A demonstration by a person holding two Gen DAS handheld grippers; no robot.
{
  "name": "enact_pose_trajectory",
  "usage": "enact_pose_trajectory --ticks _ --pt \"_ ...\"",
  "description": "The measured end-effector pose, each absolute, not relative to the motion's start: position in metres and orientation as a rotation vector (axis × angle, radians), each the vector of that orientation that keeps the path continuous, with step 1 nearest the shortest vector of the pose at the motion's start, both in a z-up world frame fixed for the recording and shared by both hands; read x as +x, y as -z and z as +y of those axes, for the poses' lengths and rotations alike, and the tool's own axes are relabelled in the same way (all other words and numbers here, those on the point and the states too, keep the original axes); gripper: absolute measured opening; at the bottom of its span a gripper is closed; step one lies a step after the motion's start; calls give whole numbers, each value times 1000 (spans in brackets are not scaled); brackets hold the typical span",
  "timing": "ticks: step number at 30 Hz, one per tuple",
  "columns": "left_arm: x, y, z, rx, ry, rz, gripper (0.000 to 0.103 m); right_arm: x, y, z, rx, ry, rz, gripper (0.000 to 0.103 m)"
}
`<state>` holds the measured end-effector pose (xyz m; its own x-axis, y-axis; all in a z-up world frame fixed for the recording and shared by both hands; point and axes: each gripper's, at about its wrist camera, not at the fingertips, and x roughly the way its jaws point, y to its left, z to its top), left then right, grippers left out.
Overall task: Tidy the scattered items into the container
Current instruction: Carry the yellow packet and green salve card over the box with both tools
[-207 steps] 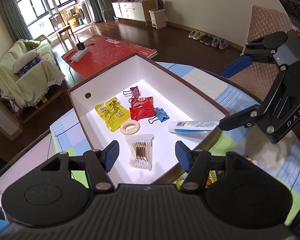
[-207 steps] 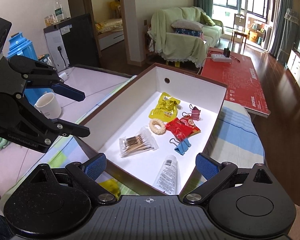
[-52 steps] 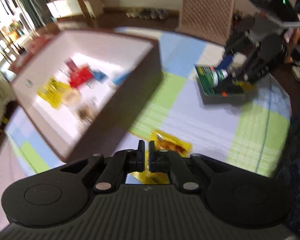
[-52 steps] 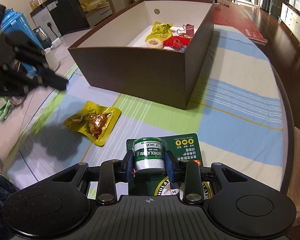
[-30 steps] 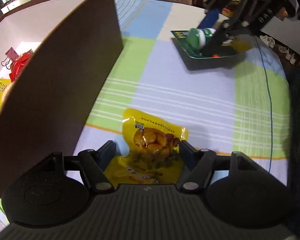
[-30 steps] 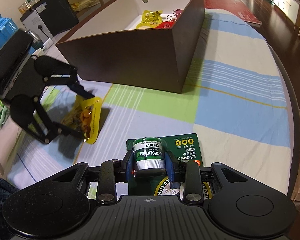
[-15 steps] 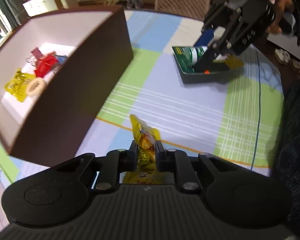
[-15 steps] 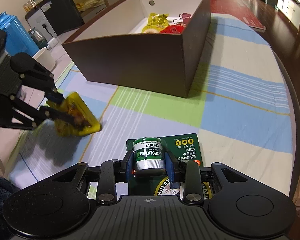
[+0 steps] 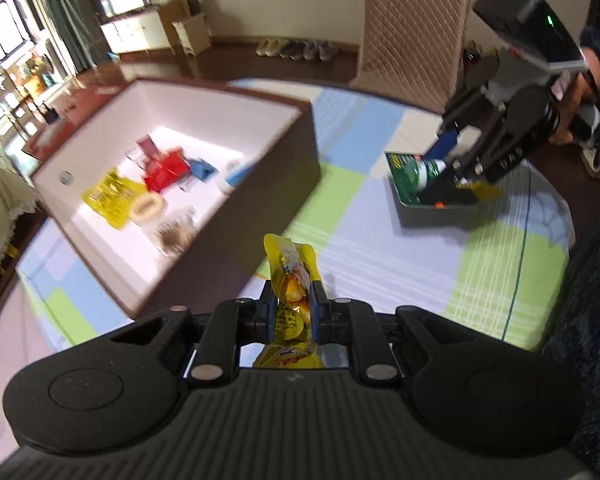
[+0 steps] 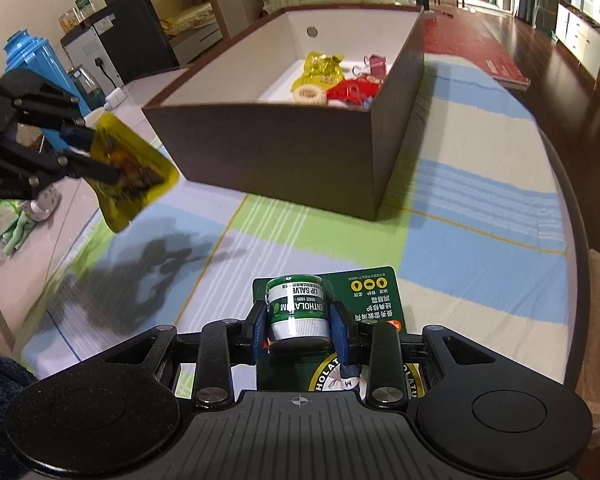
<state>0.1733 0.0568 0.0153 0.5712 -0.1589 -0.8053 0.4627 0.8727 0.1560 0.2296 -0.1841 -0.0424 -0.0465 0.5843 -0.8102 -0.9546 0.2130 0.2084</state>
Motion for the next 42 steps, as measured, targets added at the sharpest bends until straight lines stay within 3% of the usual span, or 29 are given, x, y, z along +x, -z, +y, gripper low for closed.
enact_pose_trajectory --ticks 18,34,42 --pt "234 -80 85 470 280 735 13 268 -51 -159 -412 -1392 727 32" --pt "301 -22 73 491 407 854 14 292 -60 -118 -427 -1424 674 32" --pt "293 -16 85 448 410 866 19 296 -61 -102 -431 -1456 662 32"
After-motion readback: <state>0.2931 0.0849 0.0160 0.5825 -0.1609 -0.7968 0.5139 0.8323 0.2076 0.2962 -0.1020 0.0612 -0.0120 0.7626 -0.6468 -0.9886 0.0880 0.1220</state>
